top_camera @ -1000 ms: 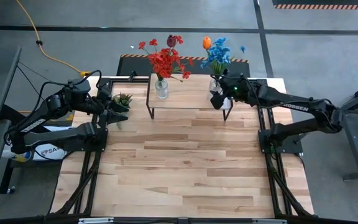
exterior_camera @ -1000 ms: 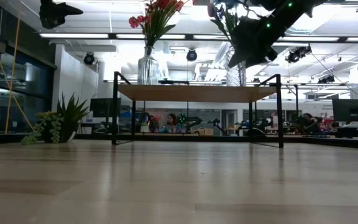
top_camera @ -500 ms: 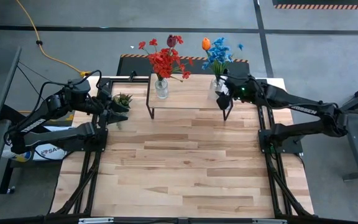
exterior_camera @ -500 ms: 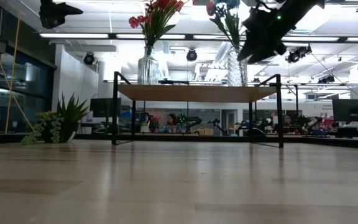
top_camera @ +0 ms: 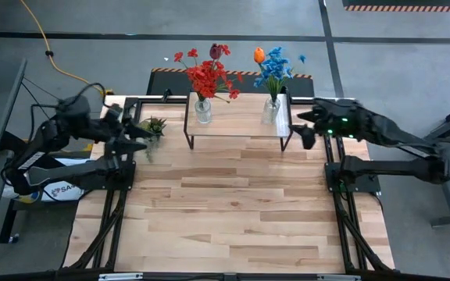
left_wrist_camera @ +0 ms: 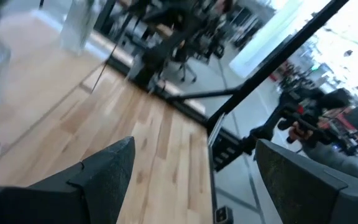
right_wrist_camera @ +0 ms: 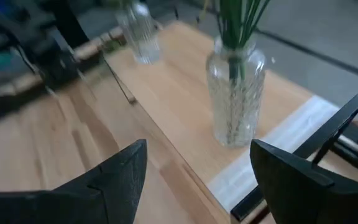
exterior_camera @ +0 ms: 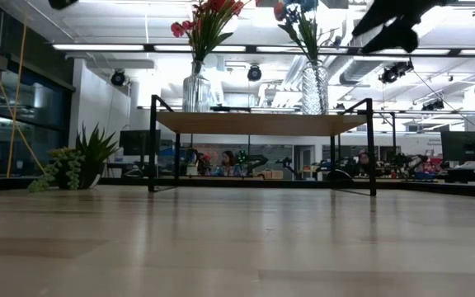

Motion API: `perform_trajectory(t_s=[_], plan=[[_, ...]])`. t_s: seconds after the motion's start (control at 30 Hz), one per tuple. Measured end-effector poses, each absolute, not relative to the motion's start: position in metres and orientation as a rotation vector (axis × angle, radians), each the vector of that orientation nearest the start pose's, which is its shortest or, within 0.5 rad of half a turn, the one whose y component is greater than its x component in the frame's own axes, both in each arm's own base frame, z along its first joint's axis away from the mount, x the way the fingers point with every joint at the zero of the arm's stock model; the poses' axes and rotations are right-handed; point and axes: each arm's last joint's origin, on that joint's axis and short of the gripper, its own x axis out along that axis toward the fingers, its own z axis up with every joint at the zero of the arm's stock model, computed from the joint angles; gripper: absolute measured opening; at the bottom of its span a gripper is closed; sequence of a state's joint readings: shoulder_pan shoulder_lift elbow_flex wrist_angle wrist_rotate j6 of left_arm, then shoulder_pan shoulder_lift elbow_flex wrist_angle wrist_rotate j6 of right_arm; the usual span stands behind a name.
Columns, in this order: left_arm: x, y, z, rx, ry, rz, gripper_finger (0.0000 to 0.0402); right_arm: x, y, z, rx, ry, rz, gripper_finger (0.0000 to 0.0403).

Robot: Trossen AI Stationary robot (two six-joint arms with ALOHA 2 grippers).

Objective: Pick and place flowers into a vace then onto a shelf
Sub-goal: Return to Home Position

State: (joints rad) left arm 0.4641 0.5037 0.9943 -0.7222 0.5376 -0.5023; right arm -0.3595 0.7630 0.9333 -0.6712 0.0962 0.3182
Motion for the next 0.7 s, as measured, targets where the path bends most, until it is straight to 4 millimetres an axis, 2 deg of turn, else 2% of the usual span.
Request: perform_trajectory(t_s=[0.13, 0.23, 0.33, 0.57, 0.63, 0.7], plan=[[0.057, 0.011, 0.391, -0.573, 0.148, -0.059, 0.0365, 0.113, -0.043, 0.351, 0.368, 0.321, -0.532, 0.026], [0.05, 0.008, 0.398, -0.568, 0.116, -0.071, 0.0365, 0.099, -0.038, 0.357, 0.372, 0.252, -0.544, 0.0227], [0.043, 0.004, 0.402, -0.572, 0.091, -0.078, 0.0365, 0.085, -0.033, 0.362, 0.369, 0.192, -0.54, 0.0175], [0.036, 0.001, 0.403, -0.614, 0.061, -0.055, 0.0365, 0.06, -0.023, 0.368, 0.39, 0.091, -0.471, 0.0024], [0.036, 0.002, 0.403, -0.629, 0.057, -0.036, 0.0365, 0.056, -0.021, 0.371, 0.384, 0.055, -0.448, 0.0008], [0.036, 0.003, 0.403, -0.629, 0.048, -0.004, 0.0365, 0.052, -0.02, 0.374, 0.382, 0.011, -0.437, 0.0017]])
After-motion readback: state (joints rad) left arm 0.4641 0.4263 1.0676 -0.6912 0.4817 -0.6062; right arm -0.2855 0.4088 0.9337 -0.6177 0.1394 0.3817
